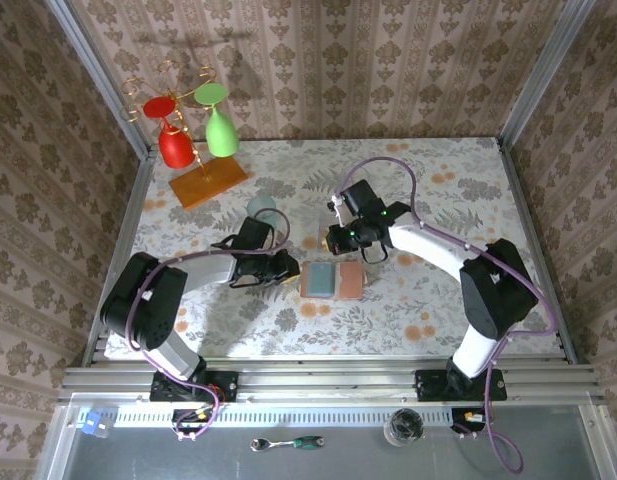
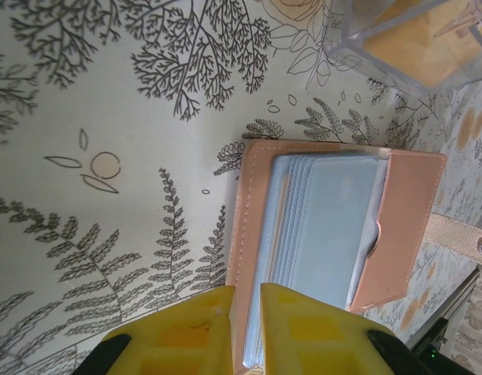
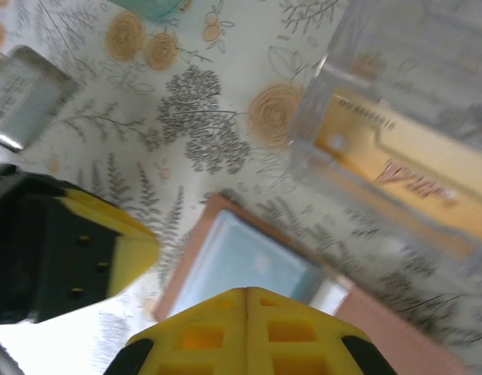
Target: Take the credit cards out of the card holder
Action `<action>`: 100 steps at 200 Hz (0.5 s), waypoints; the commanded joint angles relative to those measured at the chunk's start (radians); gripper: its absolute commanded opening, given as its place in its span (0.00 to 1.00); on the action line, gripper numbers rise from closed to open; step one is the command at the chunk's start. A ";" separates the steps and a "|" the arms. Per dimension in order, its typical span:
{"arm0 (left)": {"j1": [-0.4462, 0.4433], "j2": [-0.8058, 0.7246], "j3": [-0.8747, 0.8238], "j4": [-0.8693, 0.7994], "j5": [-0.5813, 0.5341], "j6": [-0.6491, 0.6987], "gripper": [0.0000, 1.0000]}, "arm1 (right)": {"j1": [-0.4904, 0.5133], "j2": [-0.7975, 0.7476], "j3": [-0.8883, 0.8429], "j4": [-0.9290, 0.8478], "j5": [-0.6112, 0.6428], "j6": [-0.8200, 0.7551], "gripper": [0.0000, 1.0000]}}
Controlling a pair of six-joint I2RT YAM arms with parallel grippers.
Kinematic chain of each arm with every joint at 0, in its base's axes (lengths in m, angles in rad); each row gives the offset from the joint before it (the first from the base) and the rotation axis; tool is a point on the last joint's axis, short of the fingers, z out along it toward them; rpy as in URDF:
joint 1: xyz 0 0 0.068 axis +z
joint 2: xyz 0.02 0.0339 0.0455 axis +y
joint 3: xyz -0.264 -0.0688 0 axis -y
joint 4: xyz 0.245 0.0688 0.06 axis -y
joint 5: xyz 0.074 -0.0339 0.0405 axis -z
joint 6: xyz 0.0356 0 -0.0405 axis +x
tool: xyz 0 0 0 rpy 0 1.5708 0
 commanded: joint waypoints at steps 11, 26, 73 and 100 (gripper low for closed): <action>-0.013 0.028 0.034 0.025 0.035 0.001 0.16 | 0.010 -0.035 -0.047 0.065 -0.025 0.267 0.00; -0.017 0.034 0.032 0.029 0.036 0.000 0.16 | 0.020 -0.058 -0.104 0.132 -0.045 0.310 0.00; -0.026 0.050 0.029 0.042 0.047 -0.005 0.16 | 0.035 -0.091 -0.181 0.156 -0.056 0.311 0.00; -0.030 0.073 0.034 0.043 0.049 -0.002 0.11 | 0.035 -0.085 -0.209 0.163 -0.058 0.335 0.00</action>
